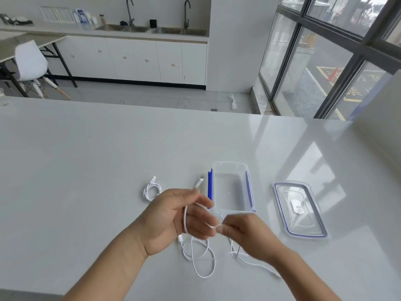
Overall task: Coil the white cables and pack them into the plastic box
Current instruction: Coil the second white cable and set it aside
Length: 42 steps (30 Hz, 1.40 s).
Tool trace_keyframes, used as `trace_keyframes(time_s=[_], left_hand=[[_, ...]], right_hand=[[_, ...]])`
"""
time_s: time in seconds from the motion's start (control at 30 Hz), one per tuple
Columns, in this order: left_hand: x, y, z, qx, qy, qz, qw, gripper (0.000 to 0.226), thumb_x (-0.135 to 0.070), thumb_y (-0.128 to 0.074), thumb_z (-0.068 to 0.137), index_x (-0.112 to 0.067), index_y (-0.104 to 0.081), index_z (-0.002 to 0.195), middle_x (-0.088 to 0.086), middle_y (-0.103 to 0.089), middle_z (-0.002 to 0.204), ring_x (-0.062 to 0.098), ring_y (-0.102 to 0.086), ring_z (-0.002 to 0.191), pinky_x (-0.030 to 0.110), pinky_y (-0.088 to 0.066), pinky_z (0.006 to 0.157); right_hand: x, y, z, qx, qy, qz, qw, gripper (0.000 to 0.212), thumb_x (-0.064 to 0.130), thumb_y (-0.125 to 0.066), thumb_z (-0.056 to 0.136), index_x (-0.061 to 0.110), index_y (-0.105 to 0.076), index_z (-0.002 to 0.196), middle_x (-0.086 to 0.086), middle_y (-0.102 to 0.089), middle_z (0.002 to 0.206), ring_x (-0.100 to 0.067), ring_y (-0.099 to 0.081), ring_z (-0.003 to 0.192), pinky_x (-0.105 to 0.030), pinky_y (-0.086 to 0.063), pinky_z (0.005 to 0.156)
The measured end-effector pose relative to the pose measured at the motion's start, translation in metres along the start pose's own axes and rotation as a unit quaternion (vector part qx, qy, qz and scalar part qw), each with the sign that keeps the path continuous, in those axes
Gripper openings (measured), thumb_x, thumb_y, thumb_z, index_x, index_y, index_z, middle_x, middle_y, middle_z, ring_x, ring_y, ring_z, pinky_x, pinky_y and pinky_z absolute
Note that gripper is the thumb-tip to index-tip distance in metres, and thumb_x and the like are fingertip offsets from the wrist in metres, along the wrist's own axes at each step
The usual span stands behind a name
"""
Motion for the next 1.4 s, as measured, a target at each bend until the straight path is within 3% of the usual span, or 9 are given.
trace_keyframes(time_s=[0.3,0.47,0.57,0.73,0.87,1.0,1.13,1.3,1.4], left_hand=[[0.011,-0.005,0.011,-0.113,0.009,0.267,0.957,0.034,-0.028,-0.051,0.101,-0.003,-0.074,0.099,0.011,-0.08,0.093,0.025,-0.076,0.091,0.039,-0.057,0.092],[0.013,-0.001,0.015,-0.17,-0.067,0.162,0.97,0.031,-0.029,-0.05,0.102,-0.016,-0.078,0.104,0.007,-0.079,0.101,0.02,-0.073,0.099,0.033,-0.054,0.094],[0.02,-0.008,0.019,-0.132,-0.045,-0.004,0.99,0.036,-0.032,-0.045,0.102,-0.013,-0.073,0.116,0.005,-0.077,0.101,0.017,-0.068,0.074,0.028,-0.048,0.06],[0.005,-0.01,0.022,-0.083,-0.078,-0.228,0.967,0.043,-0.028,-0.038,0.103,-0.003,-0.056,0.133,0.015,-0.069,0.128,0.027,-0.065,0.121,0.039,-0.045,0.103],[-0.015,-0.004,0.021,-0.049,-0.122,-0.27,0.954,0.043,-0.028,-0.037,0.103,-0.002,-0.054,0.132,0.019,-0.074,0.112,0.03,-0.073,0.101,0.038,-0.06,0.087],[-0.012,-0.014,0.022,-0.036,-0.094,-0.221,0.97,0.038,-0.037,-0.04,0.101,-0.007,-0.063,0.099,0.005,-0.055,0.062,0.02,-0.057,0.053,0.03,-0.054,0.059],[-0.012,-0.016,0.027,-0.008,-0.057,-0.285,0.957,0.04,-0.045,-0.04,0.1,-0.016,-0.049,0.074,-0.003,-0.029,0.053,0.013,-0.035,0.045,0.026,-0.04,0.054],[-0.022,-0.013,0.02,0.012,-0.072,-0.269,0.96,0.043,-0.037,-0.044,0.099,-0.004,-0.072,0.102,-0.005,-0.025,0.039,0.009,-0.033,0.034,0.024,-0.037,0.046],[-0.024,-0.014,0.015,0.037,-0.056,-0.207,0.976,0.04,-0.031,-0.044,0.097,-0.004,-0.074,0.094,-0.003,-0.035,0.036,0.012,-0.039,0.031,0.027,-0.042,0.045]], right_hand=[[0.07,0.059,0.019,-0.093,0.005,-0.129,0.987,0.034,0.04,-0.053,0.098,0.016,-0.055,0.074,0.002,-0.049,0.055,-0.016,-0.043,0.052,-0.037,-0.042,0.056],[0.085,0.049,0.006,-0.088,-0.027,0.017,0.996,0.015,0.027,-0.051,0.099,0.032,-0.065,0.102,0.007,-0.072,0.071,-0.01,-0.066,0.062,-0.036,-0.057,0.069],[0.097,0.028,-0.001,-0.085,0.006,0.035,0.996,0.022,0.029,-0.048,0.096,0.036,-0.048,0.117,0.005,-0.074,0.076,-0.015,-0.068,0.063,-0.039,-0.056,0.068],[0.092,-0.001,-0.009,-0.112,0.052,-0.07,0.99,0.036,0.054,-0.018,0.089,0.037,-0.029,0.119,-0.003,-0.071,0.077,-0.029,-0.066,0.07,-0.041,-0.055,0.065],[0.088,0.016,-0.021,-0.22,0.109,-0.03,0.969,0.019,0.046,-0.04,0.096,0.035,-0.055,0.1,0.007,-0.059,0.058,-0.016,-0.056,0.052,-0.032,-0.052,0.048],[0.08,0.021,-0.016,-0.235,0.109,0.031,0.965,0.013,0.042,-0.051,0.094,0.033,-0.059,0.09,0.012,-0.037,0.054,-0.013,-0.036,0.05,-0.033,-0.041,0.048],[0.081,0.013,-0.011,-0.168,0.13,-0.012,0.977,0.027,0.047,-0.047,0.096,0.025,-0.054,0.082,0.004,-0.041,0.059,-0.018,-0.036,0.057,-0.035,-0.041,0.052],[0.046,0.005,0.001,-0.034,0.069,0.001,0.997,0.042,0.061,-0.043,0.096,0.024,-0.059,0.086,0.0,-0.056,0.065,-0.018,-0.052,0.065,-0.035,-0.048,0.065],[0.023,0.021,0.015,-0.012,0.01,-0.006,1.0,0.047,0.057,-0.054,0.095,0.013,-0.056,0.079,-0.011,-0.06,0.069,-0.021,-0.051,0.062,-0.038,-0.049,0.065]])
Point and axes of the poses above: each hand's wrist, its own z-axis towards the middle knuckle, its own y-axis out of the back of the hand, x = y × z, the point moved 6 cm from there along z, towards the middle knuckle
